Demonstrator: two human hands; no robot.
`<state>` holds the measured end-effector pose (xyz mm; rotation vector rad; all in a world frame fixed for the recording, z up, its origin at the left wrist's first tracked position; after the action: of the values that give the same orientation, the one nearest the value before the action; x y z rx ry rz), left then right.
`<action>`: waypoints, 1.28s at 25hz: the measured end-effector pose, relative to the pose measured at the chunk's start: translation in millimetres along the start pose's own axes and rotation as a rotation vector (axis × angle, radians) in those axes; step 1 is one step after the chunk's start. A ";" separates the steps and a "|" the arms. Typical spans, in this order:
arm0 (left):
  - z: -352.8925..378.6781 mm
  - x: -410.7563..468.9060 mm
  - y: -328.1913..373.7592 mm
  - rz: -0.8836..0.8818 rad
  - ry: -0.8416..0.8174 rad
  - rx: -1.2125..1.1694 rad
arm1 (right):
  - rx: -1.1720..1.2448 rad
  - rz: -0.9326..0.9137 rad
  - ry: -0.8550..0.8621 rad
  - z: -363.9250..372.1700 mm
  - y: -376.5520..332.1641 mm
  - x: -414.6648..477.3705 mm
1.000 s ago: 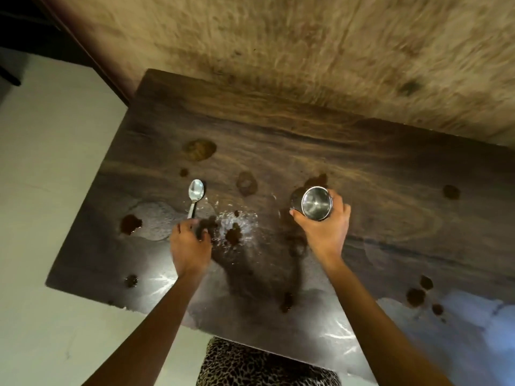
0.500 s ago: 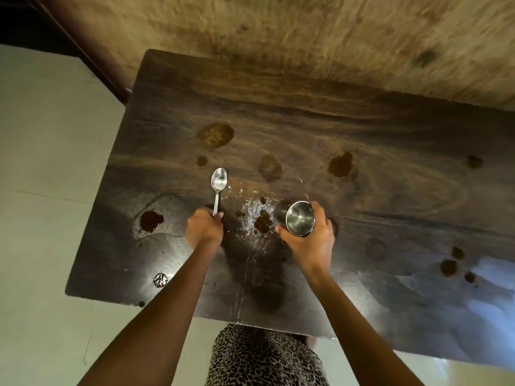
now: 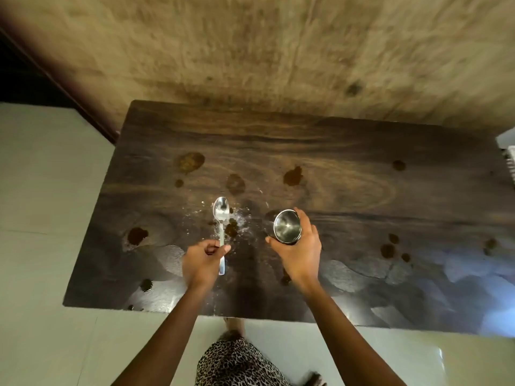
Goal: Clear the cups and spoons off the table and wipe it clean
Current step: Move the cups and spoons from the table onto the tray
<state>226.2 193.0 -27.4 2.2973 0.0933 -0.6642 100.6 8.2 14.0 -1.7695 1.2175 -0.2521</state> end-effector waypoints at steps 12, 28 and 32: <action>136.5 -264.5 118.7 0.169 -0.061 -0.031 | 0.053 -0.011 0.115 -294.7 84.3 -73.4; 447.9 -375.2 310.7 0.318 -0.308 0.010 | 0.041 0.193 0.275 -587.9 266.1 56.8; 516.6 -388.1 341.2 0.300 -0.364 0.049 | -0.044 0.220 0.258 -642.6 314.5 110.6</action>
<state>-247.4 -355.2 68.9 2.1365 -0.4333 -0.9164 -436.7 -472.7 77.9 -1.6585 1.6009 -0.3337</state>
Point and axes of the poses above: each hand's wrist, its own x-axis towards the middle knuckle, its own z-axis out of the palm, y = z × x, the point moved 6 cm from there along x, towards the middle knuckle, and after that the axes turned 1 degree about x, right-handed, at the moved point
